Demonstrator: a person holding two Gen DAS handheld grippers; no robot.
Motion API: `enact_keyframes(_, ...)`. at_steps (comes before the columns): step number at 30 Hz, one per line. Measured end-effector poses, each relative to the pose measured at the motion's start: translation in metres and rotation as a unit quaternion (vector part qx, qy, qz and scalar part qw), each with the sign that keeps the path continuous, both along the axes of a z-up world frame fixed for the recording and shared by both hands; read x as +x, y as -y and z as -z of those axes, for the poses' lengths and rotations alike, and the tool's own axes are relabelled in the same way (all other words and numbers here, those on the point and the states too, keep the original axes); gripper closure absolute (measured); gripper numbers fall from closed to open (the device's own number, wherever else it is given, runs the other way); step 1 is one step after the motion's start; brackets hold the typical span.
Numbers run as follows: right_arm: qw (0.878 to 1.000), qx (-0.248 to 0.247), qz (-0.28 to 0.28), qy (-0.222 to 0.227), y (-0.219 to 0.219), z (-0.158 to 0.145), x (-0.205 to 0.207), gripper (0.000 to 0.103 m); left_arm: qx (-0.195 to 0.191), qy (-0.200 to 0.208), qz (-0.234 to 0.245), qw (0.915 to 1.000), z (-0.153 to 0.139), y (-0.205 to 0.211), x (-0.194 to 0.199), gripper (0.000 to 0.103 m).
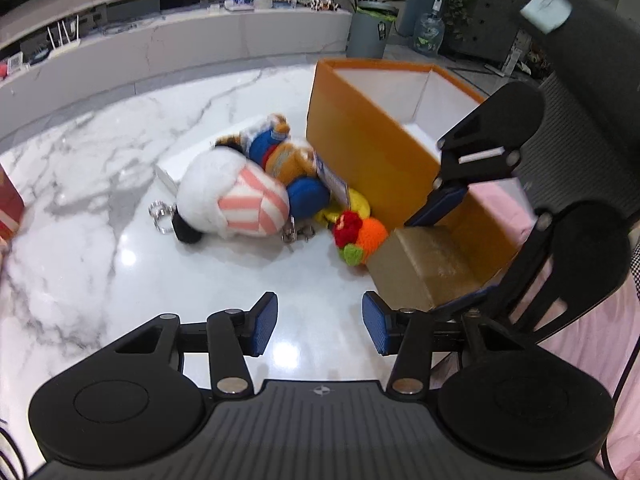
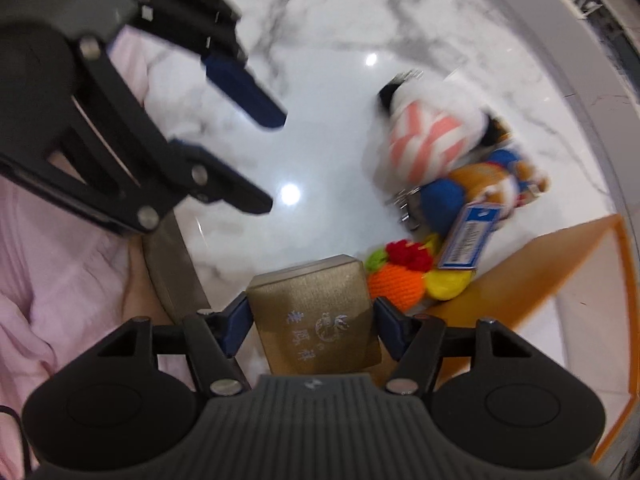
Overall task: Organize objects
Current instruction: 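Carry the gold gift box into the orange box with the right tool while the left grasps the crocheted orange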
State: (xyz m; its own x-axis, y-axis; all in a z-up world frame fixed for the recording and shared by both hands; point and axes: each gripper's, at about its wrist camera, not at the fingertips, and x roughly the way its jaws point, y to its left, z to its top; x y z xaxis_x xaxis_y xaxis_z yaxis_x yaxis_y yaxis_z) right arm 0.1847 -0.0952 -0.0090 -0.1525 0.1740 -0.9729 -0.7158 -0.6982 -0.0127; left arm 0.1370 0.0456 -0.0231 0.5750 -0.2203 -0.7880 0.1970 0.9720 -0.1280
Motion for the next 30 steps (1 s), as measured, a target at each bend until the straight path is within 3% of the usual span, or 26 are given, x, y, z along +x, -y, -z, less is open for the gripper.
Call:
enact_keyframes(7, 0.995, 0.064, 0.059, -0.055, 0.016, -0.071, 0.035, 0.037, 0.020, 0.025, 0.019, 0.9993, -0.023, 0.016, 0.007, 0.048)
enact_keyframes(12, 0.991, 0.091, 0.086, -0.039, 0.029, -0.100, 0.072, 0.036, 0.026, 0.026, 0.047, 0.9982, -0.017, 0.036, 0.026, 0.048)
enact_keyframes(17, 0.990, 0.078, 0.114, 0.007, 0.043, -0.096, 0.119, 0.036, 0.050, 0.016, 0.091, 0.9945, 0.000, 0.055, 0.048, 0.048)
enact_keyframes(24, 0.995, 0.013, 0.085, 0.048, 0.046, -0.053, 0.158, 0.036, 0.019, -0.029, 0.056, 0.9978, 0.028, 0.052, 0.084, 0.048)
enact_keyframes(30, 0.998, -0.036, 0.014, 0.054, 0.036, -0.019, 0.169, 0.036, -0.014, -0.066, 0.021, 0.9975, 0.043, 0.045, 0.100, 0.048)
